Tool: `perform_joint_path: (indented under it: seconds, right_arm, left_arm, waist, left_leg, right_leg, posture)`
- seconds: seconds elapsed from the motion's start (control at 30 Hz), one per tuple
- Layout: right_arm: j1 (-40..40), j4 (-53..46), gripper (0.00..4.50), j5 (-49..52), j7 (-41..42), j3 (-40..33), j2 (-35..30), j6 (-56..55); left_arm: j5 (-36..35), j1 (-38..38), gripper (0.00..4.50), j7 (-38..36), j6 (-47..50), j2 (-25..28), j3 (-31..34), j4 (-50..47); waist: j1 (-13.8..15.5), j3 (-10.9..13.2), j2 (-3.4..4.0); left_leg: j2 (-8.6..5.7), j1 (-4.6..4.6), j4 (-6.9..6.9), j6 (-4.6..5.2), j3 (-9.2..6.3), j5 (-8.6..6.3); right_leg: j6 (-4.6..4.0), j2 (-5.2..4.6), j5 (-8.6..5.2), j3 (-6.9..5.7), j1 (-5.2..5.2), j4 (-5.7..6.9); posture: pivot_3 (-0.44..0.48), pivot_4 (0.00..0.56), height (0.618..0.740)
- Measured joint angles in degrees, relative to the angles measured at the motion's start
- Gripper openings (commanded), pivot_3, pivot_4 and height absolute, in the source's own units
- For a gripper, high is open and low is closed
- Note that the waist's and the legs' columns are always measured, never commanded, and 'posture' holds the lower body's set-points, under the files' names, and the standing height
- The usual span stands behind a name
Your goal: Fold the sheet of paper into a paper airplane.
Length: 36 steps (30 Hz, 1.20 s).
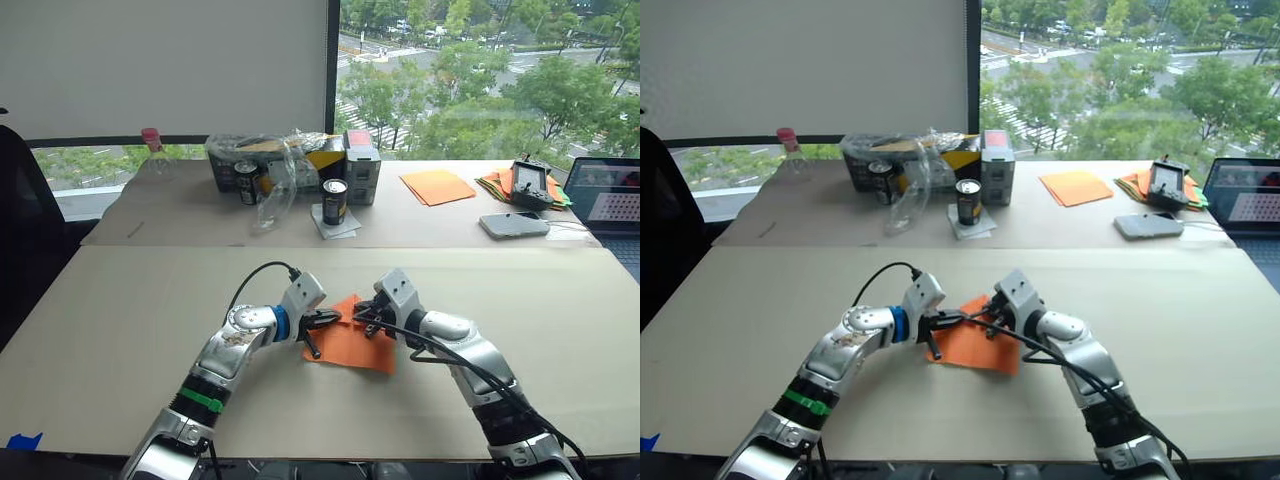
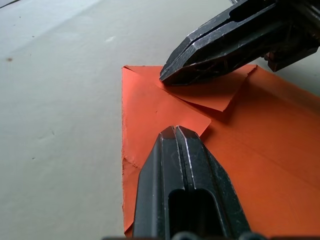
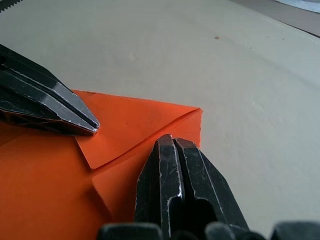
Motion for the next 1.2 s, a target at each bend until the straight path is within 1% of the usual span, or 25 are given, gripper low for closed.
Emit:
perform_joint_path:
  seconds: [0.17,0.27,0.33,0.4,0.57,0.73,0.83,0.93,1.07,1.2]
  right_arm:
    - [2.9,-8.9,0.0,1.8,0.0,-4.6,-4.7,6.0]
    - [6.3,-13.4,0.0,2.3,0.6,-5.4,-8.4,9.2]
    - [8.9,-14.8,0.0,3.3,1.2,-5.7,-9.7,10.9]
    - [11.0,-15.4,0.0,4.3,1.3,-5.9,-9.7,11.7]
    - [11.3,-15.7,0.0,5.7,1.4,-5.9,-8.8,11.7]
    - [11.4,-15.3,0.0,9.0,2.4,-5.8,-5.5,11.7]
    - [11.4,-14.3,0.0,10.2,2.1,-6.0,-3.7,11.6]
    - [10.6,-13.0,0.0,10.5,1.1,-6.6,-3.7,11.6]
    - [10.4,-12.6,0.0,10.6,0.8,-6.8,-3.9,11.3]
    - [9.3,-11.5,0.0,10.6,0.2,-6.6,-3.6,11.2]
  left_arm:
    - [0.3,-0.5,0.02,-0.4,-1.1,0.0,-0.3,1.0]
    - [0.4,-0.8,0.02,-0.6,-1.8,-0.2,-0.5,1.8]
    - [0.4,-0.8,0.02,-0.7,-2.1,-0.3,-0.5,2.1]
    - [0.5,-1.1,0.02,-0.7,-2.3,-0.5,-0.5,2.6]
    - [0.5,-1.6,0.02,-0.7,-2.4,-1.0,-0.8,3.2]
    - [0.5,-1.9,0.02,-0.1,-2.7,-1.9,-0.7,4.2]
    - [0.3,-1.8,0.02,2.0,-2.5,-3.6,0.2,4.9]
    - [-0.8,-1.8,0.02,5.0,-1.0,-5.3,3.3,5.8]
    - [-5.2,-2.2,0.02,7.8,3.7,-7.8,9.8,6.9]
    - [-8.9,-2.1,0.02,6.2,7.0,-9.5,10.4,4.8]
  waist:
    - [0.0,0.0,0.0]
    - [0.0,0.0,-0.01]
    - [0.1,0.0,-0.02]
    - [0.2,0.0,-0.02]
    - [0.2,0.0,-0.02]
    - [0.3,0.0,-0.03]
    - [0.5,0.0,-0.03]
    - [0.5,0.0,-0.03]
    - [0.4,0.0,-0.03]
    - [0.4,0.0,-0.04]
  left_leg:
    - [0.03,0.01,-0.03,0.0,0.0,0.0]
    - [0.02,0.0,-0.03,0.02,0.0,-0.01]
    - [0.03,0.01,-0.02,0.03,0.01,-0.01]
    - [0.03,0.02,-0.01,0.03,0.01,-0.01]
    - [0.04,0.06,-0.02,0.03,0.01,-0.01]
    - [0.03,0.05,-0.01,0.03,0.01,-0.01]
    - [0.02,0.05,0.01,0.03,0.01,-0.01]
    - [0.02,0.05,0.01,0.03,0.0,0.0]
    - [0.05,0.02,-0.02,0.03,0.01,-0.01]
    - [0.03,0.01,0.02,0.03,0.01,0.0]
  right_leg:
    - [0.01,-0.01,-0.01,-0.01,0.01,-0.01]
    - [0.02,-0.02,-0.01,-0.02,0.06,-0.07]
    - [0.02,-0.02,-0.01,-0.02,0.09,-0.11]
    - [0.02,-0.02,-0.01,-0.02,0.1,-0.1]
    - [0.02,-0.01,-0.01,-0.02,0.14,-0.11]
    - [0.02,-0.02,-0.01,-0.02,0.14,-0.12]
    - [0.02,-0.02,-0.01,-0.02,0.14,-0.12]
    - [0.02,-0.01,0.0,-0.02,0.12,-0.1]
    - [0.02,0.0,-0.01,-0.03,0.07,-0.1]
    - [0.01,-0.01,0.0,-0.02,0.09,-0.1]
  posture:
    - [0.0,0.15,0.67]
    - [0.0,0.15,0.67]
    - [0.0,0.15,0.67]
    - [0.0,0.15,0.67]
    - [0.0,0.15,0.67]
    - [0.0,0.15,0.67]
    - [0.0,0.15,0.67]
    - [0.0,0.15,0.67]
    - [0.0,0.15,0.67]
    - [0.0,0.15,0.67]
